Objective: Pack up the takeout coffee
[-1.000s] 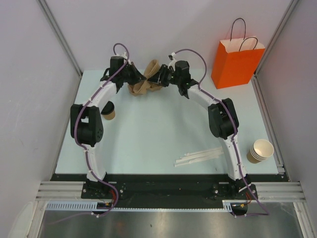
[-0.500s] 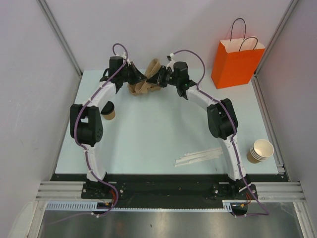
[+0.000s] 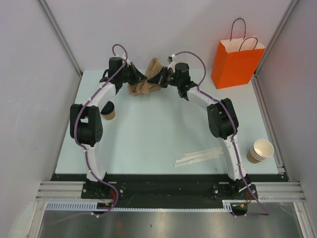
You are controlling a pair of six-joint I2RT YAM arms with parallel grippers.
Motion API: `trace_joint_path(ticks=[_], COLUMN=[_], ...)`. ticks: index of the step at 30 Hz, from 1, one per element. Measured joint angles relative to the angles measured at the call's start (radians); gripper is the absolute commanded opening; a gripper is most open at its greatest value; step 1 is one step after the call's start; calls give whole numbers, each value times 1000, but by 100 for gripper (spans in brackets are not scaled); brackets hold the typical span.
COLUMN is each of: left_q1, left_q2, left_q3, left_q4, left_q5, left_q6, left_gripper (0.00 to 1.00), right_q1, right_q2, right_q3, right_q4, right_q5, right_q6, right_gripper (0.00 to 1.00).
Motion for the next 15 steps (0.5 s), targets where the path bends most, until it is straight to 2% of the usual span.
trace_joint_path(ticks=[15], left_q1=[43], left_q2=[-49], left_q3=[-3], left_q4=[-22], left_q5=[5], left_q6=[56], left_gripper=[0], right_q1=[-15], right_q2=[0], right_q3=[-17], right_q4=[41], right_q5=[-14], right_q6=[34], right_gripper=[0])
